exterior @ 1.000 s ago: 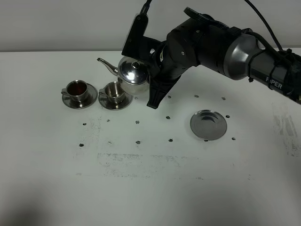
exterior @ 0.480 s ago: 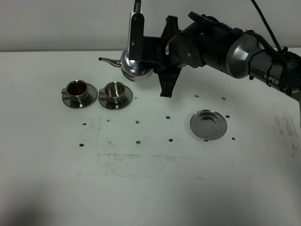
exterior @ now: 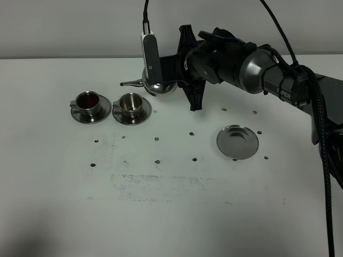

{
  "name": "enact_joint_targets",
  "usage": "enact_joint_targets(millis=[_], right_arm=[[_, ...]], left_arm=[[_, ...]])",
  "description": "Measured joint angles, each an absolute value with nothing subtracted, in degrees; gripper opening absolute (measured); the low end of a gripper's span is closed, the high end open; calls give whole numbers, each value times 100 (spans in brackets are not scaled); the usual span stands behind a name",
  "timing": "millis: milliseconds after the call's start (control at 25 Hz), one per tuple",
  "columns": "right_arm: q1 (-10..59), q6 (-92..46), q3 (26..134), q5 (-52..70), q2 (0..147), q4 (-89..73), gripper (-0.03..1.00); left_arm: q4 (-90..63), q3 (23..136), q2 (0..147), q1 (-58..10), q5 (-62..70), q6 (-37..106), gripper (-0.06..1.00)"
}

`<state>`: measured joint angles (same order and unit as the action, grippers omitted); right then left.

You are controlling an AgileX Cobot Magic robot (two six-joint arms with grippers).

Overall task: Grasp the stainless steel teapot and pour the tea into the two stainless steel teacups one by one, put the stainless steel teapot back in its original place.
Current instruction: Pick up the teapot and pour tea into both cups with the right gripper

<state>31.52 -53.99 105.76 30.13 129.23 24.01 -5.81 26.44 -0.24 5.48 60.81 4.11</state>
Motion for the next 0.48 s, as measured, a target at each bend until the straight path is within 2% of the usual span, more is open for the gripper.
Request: enact_joint_targets(millis=[480], right_arm=[[3152,-5487,10576,2822,13115,3264,18]], left_arm=[[-581,2644,-24,548,6081,411,6]])
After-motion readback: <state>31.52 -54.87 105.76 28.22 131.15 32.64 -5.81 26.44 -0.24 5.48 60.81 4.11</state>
